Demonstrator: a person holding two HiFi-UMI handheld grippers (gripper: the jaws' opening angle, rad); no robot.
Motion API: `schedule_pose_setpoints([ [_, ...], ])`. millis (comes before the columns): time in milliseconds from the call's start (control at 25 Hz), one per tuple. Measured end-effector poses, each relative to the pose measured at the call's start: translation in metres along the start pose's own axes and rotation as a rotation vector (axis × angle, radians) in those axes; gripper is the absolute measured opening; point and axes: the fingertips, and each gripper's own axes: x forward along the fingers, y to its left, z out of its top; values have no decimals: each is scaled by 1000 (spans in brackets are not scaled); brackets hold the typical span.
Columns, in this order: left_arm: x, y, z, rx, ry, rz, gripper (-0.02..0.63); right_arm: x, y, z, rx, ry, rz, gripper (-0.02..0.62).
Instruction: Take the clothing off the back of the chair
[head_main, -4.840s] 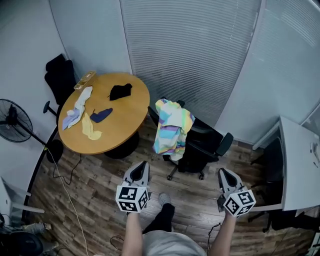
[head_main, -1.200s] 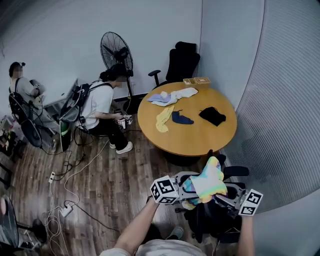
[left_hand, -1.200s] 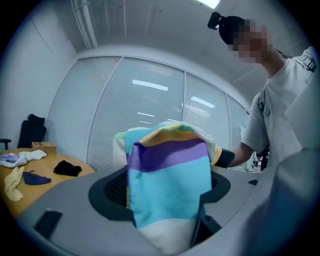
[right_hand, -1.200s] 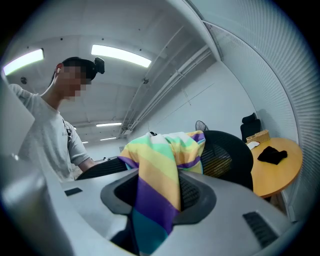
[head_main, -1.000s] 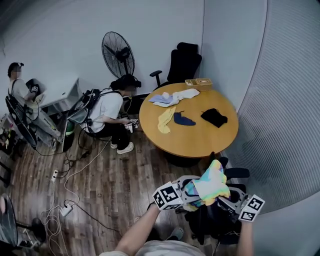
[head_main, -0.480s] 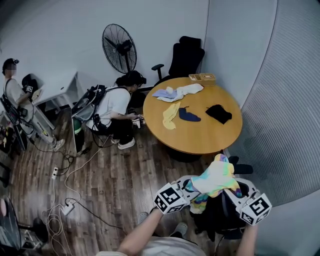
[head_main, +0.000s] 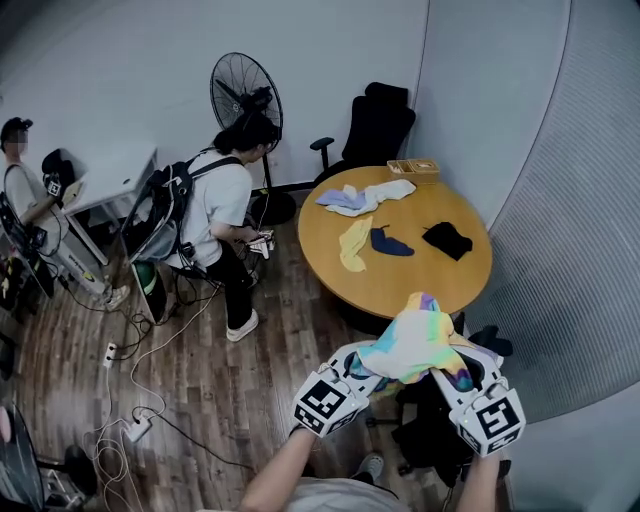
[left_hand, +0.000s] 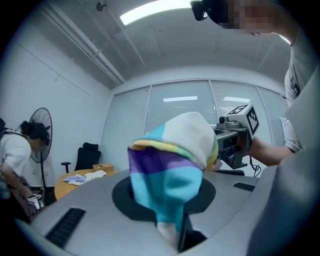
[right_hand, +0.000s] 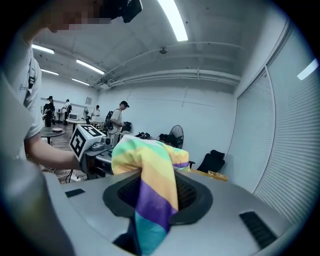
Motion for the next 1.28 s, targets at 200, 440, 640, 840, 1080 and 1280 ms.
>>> schedule_pose_setpoints([
  [200,-46,43,-2,-23,-4,61,95,47,40,11,75,-32,43,133],
  [440,-98,98,-17,-38,31,143,95,111,87,7,184,-47,124,133],
  [640,-147,138,-33,-73,43,216,95,160,132,11,228,-55,170,133],
  [840,-184,173,-50,-112,45,280,95,203,168,9,287,-69,204,133],
  [1080,-234,207,-62,-152,38,359,95,247,214,18,310,-85,257,133],
  [1280,-271,226,-70,-176,38,424,95,275,252,22,347,-85,314,133],
])
